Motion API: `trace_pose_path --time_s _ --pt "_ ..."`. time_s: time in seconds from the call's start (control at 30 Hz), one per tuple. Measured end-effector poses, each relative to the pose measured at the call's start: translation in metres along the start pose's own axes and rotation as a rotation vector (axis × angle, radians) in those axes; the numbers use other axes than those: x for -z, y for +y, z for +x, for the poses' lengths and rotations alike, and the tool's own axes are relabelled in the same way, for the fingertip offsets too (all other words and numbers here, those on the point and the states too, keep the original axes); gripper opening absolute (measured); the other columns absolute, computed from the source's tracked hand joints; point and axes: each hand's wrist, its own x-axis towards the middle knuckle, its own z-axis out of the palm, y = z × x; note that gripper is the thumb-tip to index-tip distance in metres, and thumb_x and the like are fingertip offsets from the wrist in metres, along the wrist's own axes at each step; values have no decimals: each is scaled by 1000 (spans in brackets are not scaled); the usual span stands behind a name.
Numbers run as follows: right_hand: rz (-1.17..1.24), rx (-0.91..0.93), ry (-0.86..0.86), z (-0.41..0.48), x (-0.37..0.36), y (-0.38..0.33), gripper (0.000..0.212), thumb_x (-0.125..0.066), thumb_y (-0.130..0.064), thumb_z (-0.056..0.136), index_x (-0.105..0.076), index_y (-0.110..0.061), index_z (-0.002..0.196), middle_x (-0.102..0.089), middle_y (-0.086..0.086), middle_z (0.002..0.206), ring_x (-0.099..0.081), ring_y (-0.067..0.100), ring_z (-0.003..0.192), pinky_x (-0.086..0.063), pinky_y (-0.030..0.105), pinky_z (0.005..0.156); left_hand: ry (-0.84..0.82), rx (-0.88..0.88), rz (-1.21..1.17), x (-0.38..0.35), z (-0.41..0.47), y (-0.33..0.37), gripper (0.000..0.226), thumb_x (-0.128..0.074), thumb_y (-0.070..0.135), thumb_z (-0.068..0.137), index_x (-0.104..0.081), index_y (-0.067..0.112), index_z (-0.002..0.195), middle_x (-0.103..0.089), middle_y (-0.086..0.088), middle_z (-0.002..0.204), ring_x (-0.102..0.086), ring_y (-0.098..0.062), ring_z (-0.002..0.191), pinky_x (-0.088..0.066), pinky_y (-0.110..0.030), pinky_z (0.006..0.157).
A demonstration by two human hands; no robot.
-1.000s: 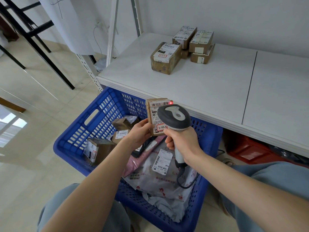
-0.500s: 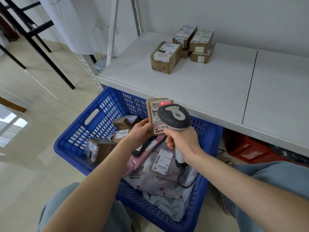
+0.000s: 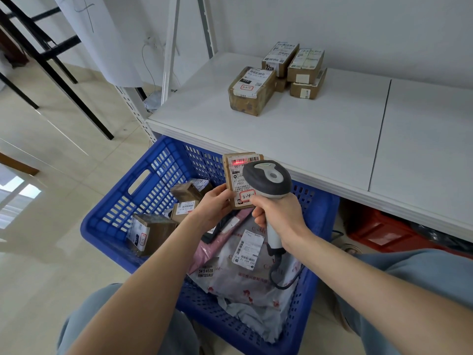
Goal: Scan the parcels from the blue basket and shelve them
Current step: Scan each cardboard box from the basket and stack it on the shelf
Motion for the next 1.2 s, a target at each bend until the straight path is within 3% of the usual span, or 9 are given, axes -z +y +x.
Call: trace_pose_path --time_s 0.1,0.2,0.37,0.5,0.67,0.73,0.8,1.07,1.2 --pt "95 24 51 11 6 -8 5 -70 -13 83 -68 -12 78 -66 0 64 -57 6 49 -51 24 53 40 -4 -15 -4 1 4 22 -49 0 93 -58 7 112 -72 -4 89 -69 -18 81 -58 -24 72" --pt "240 28 119 27 15 -18 10 -67 -7 85 -65 -16 81 -65 -5 68 -60 3 59 -55 27 65 105 -27 17 -7 2 11 20 -52 9 95 -58 11 114 -74 -3 89 -71 -15 79 -57 -26 70" --pt "334 -4 114 60 28 -41 9 -71 -8 82 -65 -14 86 -66 6 84 -61 20 77 -51 34 73 203 -120 105 -24 23 62 25 -55 18 94 -55 7 117 -70 -10 98 -67 -21 85 -56 -35 79" --pt "408 79 58 93 27 -82 11 -69 -7 84 -67 -14 91 -70 12 105 -65 31 105 -55 43 86 202 -197 175 -51 49 129 20 -55 23 95 -56 8 109 -66 -8 92 -65 -17 74 -57 -31 72" --pt "423 166 53 137 19 -138 15 -65 -2 85 -64 -16 79 -68 3 76 -66 28 82 -53 36 76 223 -297 298 -78 89 195 18 -53 30 96 -60 13 101 -62 -1 81 -58 -19 78 -52 -35 82" --pt "415 169 63 158 15 -154 12 -67 -3 82 -65 -14 78 -69 5 74 -66 29 76 -56 38 74 252 -331 325 -83 106 213 15 -52 27 97 -60 14 96 -61 1 80 -58 -17 78 -50 -37 90" --pt "394 170 70 180 11 -166 10 -71 -4 79 -66 -12 82 -71 8 81 -69 31 81 -59 42 80 265 -360 311 -85 125 227 13 -51 22 98 -61 14 96 -62 0 80 -60 -18 82 -51 -39 92" --pt "330 195 27 247 -2 -194 10 -70 -9 81 -64 -14 87 -69 6 85 -67 24 80 -60 37 73 304 -395 351 -82 183 248 13 -43 19 101 -55 13 99 -58 1 78 -56 -11 68 -54 -30 77" --pt "296 172 22 258 -5 -185 21 -72 -11 79 -65 -12 99 -70 11 102 -66 27 92 -59 37 73 247 -339 340 -77 196 245 19 -39 22 102 -54 11 106 -59 -2 88 -55 -10 69 -47 -22 64"
